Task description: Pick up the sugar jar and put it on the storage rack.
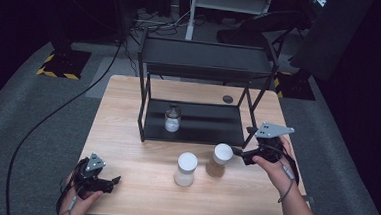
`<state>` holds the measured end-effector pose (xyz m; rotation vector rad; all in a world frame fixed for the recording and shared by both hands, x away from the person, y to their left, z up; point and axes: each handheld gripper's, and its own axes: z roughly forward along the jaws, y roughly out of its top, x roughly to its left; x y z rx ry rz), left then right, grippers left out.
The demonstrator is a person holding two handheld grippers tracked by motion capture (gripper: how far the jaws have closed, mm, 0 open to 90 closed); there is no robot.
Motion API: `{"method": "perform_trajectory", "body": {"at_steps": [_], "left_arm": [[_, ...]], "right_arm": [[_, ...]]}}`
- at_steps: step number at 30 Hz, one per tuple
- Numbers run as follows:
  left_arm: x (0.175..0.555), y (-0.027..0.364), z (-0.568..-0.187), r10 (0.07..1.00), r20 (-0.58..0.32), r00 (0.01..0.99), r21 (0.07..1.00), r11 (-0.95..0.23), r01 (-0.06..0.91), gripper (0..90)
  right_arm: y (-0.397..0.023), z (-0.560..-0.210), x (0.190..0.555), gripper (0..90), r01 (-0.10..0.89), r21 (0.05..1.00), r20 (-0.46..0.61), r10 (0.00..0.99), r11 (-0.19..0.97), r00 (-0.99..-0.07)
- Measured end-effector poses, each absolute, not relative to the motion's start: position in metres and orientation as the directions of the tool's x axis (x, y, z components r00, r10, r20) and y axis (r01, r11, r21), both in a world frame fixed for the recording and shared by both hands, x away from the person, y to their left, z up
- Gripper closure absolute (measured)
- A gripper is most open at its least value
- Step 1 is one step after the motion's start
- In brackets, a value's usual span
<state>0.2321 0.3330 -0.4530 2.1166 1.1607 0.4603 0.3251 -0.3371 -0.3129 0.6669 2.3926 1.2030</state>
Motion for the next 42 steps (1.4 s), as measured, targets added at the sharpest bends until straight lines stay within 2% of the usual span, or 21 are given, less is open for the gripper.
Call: {"method": "perform_trajectory", "body": {"at_steps": [24,42], "left_arm": [[0.232,0.333,-0.453,0.84,-0.012,0.542,0.702,-0.38,0.603,3.3],[0.232,0.333,-0.453,0.84,-0.012,0.543,0.701,-0.38,0.603,3.3]], "right_arm": [[-0.281,-0.297,0.334,7.6,0.172,0.835,-0.107,0.46,0.523,-0.881],[-0.245,-0.298,0.333,7.6,0.143,0.835,-0.096,0.395,0.532,-0.914]]}}
